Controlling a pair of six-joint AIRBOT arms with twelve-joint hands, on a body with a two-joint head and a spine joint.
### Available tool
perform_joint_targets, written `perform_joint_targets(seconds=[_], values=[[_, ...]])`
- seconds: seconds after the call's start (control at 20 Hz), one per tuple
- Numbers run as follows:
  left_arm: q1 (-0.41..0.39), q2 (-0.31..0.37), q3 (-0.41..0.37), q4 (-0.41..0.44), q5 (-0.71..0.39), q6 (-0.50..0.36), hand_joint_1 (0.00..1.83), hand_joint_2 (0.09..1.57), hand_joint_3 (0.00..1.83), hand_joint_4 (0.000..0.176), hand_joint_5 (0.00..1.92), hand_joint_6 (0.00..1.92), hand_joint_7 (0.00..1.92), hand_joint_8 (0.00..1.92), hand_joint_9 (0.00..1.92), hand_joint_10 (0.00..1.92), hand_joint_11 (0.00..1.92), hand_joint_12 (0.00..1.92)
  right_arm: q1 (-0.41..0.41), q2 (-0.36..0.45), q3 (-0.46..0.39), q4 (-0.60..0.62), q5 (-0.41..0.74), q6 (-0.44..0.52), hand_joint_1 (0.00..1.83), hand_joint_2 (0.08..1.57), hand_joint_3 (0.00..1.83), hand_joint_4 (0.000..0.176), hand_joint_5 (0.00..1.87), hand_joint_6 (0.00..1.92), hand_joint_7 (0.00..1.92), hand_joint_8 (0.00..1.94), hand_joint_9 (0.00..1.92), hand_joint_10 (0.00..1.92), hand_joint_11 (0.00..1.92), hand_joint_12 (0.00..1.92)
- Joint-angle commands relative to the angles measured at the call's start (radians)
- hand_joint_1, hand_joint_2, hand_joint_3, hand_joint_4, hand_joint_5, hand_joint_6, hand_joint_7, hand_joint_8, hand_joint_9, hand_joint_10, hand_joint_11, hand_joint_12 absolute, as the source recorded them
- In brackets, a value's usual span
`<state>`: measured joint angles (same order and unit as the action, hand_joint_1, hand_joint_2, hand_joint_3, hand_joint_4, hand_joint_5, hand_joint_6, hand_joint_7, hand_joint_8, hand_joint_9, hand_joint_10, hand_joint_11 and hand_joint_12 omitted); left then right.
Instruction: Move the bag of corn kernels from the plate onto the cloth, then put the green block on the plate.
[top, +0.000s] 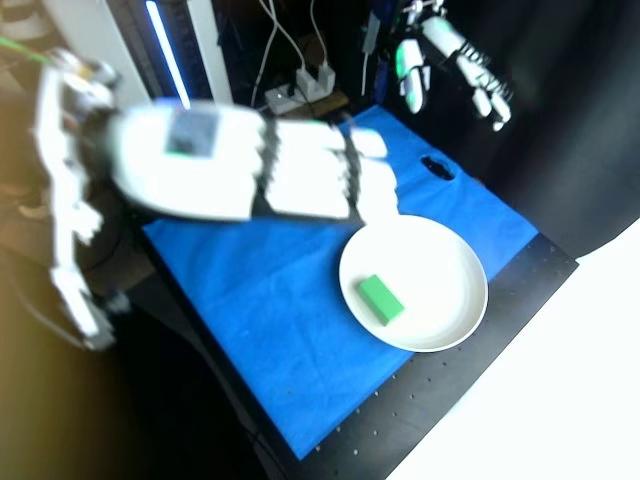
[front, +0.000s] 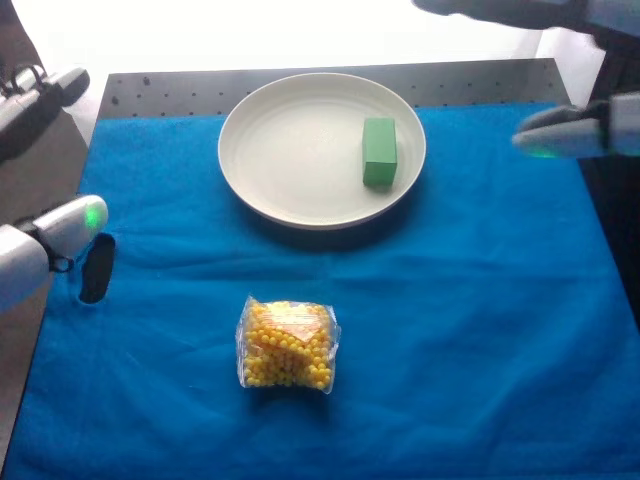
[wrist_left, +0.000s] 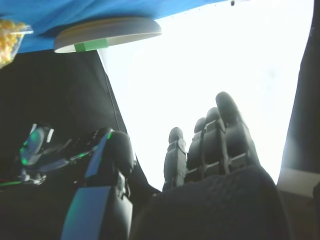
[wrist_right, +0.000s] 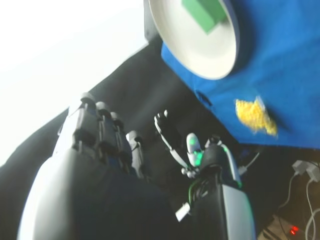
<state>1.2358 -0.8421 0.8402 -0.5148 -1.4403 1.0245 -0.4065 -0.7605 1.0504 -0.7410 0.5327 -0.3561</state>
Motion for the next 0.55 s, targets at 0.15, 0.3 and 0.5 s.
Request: perform_joint_targets(seconds=[0.15, 0.3, 0.5], values=[[-0.044, 0.027, 0.003, 0.057, -0.122, 0.016, 0.53, 1.33, 0.01, 0.134, 0.00, 0.00, 0.01, 0.00, 0.05, 0.01, 0.00, 0.32, -0.150, 0.117, -0.072, 0.375, 0.298, -0.226, 0.63, 1.19, 0.01, 0.080, 0.00, 0.00, 0.00, 0.00, 0.00, 0.00, 0.00, 0.00], [-0.085, 0.050, 0.000, 0.091, -0.130, 0.039, 0.57, 1.36, 0.00, 0.124, 0.00, 0.00, 0.00, 0.00, 0.04, 0.00, 0.00, 0.29, -0.252, 0.176, -0.108, 0.521, 0.463, -0.296, 0.68, 1.20, 0.01, 0.046, 0.00, 0.00, 0.00, 0.00, 0.00, 0.00, 0.00, 0.00], [-0.089, 0.085, -0.012, 0.097, -0.209, 0.047, 0.51, 1.38, 0.00, 0.175, 0.00, 0.00, 0.00, 0.00, 0.03, 0.00, 0.00, 0.28, -0.269, 0.188, -0.127, 0.583, 0.602, -0.356, 0.62, 1.19, 0.00, 0.001, 0.00, 0.00, 0.00, 0.00, 0.00, 0.00, 0.03, 0.01]])
